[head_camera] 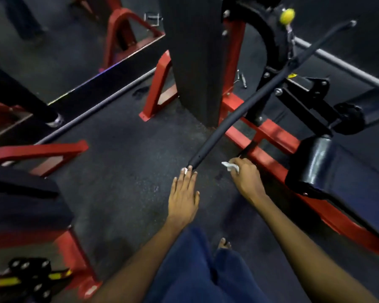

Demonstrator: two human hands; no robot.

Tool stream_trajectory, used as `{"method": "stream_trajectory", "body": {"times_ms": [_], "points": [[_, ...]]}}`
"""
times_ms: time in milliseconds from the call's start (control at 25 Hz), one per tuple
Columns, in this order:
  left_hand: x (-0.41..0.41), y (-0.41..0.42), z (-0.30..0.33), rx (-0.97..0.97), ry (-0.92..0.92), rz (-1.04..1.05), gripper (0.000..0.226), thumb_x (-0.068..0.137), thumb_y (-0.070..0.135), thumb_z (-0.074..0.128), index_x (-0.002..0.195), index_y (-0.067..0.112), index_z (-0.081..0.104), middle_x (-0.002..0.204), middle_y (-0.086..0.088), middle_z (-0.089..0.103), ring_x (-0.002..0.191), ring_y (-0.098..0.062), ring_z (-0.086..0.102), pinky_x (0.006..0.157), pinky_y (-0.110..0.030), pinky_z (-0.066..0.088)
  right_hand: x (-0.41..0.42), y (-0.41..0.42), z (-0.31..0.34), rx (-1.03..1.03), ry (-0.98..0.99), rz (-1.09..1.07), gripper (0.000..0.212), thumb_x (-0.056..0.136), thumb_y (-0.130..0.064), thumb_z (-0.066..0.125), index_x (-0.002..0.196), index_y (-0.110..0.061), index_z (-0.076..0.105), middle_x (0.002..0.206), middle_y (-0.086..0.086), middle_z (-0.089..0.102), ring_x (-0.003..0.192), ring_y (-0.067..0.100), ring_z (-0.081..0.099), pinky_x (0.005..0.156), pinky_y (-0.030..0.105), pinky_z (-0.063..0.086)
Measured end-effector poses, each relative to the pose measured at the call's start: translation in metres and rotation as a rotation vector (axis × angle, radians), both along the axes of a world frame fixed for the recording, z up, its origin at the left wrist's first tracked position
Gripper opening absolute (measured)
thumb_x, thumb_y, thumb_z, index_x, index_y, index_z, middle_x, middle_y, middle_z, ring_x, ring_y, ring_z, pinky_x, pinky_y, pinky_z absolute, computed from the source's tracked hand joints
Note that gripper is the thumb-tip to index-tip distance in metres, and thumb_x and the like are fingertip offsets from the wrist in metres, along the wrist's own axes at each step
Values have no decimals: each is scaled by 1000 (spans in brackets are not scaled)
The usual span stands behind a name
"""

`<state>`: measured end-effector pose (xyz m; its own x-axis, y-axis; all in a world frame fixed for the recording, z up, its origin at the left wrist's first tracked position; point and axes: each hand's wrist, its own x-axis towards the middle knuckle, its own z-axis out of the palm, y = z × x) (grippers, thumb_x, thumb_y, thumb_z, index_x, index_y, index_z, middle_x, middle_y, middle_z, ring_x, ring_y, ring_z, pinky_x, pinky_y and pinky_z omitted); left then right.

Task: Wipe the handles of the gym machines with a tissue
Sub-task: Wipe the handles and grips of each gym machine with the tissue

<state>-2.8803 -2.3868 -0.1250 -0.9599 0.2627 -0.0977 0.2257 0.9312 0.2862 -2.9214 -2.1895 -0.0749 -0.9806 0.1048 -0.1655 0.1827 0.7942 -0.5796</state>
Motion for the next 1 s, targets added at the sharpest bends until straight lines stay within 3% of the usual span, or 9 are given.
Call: {"method": "stream_trajectory", "body": {"times_ms": [80, 240, 360, 560, 680, 760, 880, 920, 1000], "points": [[-6, 5, -9, 12, -9, 82, 75, 81, 20, 71, 147, 10, 37, 157, -8, 29, 143, -28, 31, 113, -45, 28, -7, 2, -15, -48, 59, 32, 19, 85, -8, 57, 102, -7, 66, 98, 15, 58, 90, 35, 58, 77, 42, 47], [-30, 2, -28, 69, -22, 185, 76, 94, 28, 58, 153, 23, 9, 161, 0, 3, 149, -24, 10, 119, -41, 14, -20, 2, -36, -133, 247, 24, 23, 86, -6, 59, 108, -7, 64, 99, 13, 56, 86, 31, 60, 78, 38, 46], [-50, -1, -48, 137, -35, 208, 72, 99, 33, 51, 150, 26, 1, 161, 3, 3, 147, -13, 1, 119, -34, 4, -50, -7, -50, -119, 450, 43, 26, 85, -10, 55, 110, -8, 63, 92, 11, 51, 80, 27, 57, 72, 36, 46], [-58, 2, -69, 399, -107, 300, 58, 97, 14, 56, 150, 15, 32, 150, -6, 40, 138, -20, 38, 112, -42, 35, -74, -35, -86, 175, 594, 846, 31, 85, -11, 49, 112, -3, 62, 91, 12, 56, 83, 24, 49, 59, 36, 51], [-57, 2, -75, 434, -169, 366, 56, 100, 19, 51, 151, 18, 29, 149, -9, 39, 136, -22, 38, 111, -40, 36, -97, -12, -96, 114, 559, 542, 37, 85, -9, 42, 118, -6, 60, 105, 13, 56, 93, 26, 51, 72, 37, 51], [-56, 2, -75, 469, -164, 375, 56, 100, 17, 51, 152, 18, 29, 148, -9, 40, 136, -21, 39, 112, -36, 35, -88, -24, -94, -22, 384, 347, 34, 89, -15, 42, 118, -18, 60, 109, 9, 54, 93, 20, 51, 81, 36, 45], [-55, 3, -71, 506, -167, 367, 58, 99, 11, 52, 151, 16, 29, 147, -7, 41, 135, -18, 39, 111, -24, 30, -63, -44, -92, -4, 360, 813, 30, 93, -18, 43, 114, -11, 63, 109, 9, 59, 98, 18, 52, 84, 36, 49], [-56, 2, -70, 511, -168, 365, 57, 99, 12, 52, 151, 15, 30, 148, -7, 41, 135, -19, 40, 109, -22, 29, -71, -35, -95, -25, 399, 805, 31, 93, -18, 43, 113, -7, 63, 109, 9, 59, 99, 16, 51, 86, 35, 48], [-57, 0, -69, 515, -179, 356, 56, 99, 17, 52, 151, 15, 31, 147, -8, 42, 132, -19, 42, 106, -23, 32, -95, -19, -91, -162, 319, 428, 27, 94, -25, 44, 112, -14, 62, 103, -2, 51, 91, -1, 48, 86, 37, 43]]}}
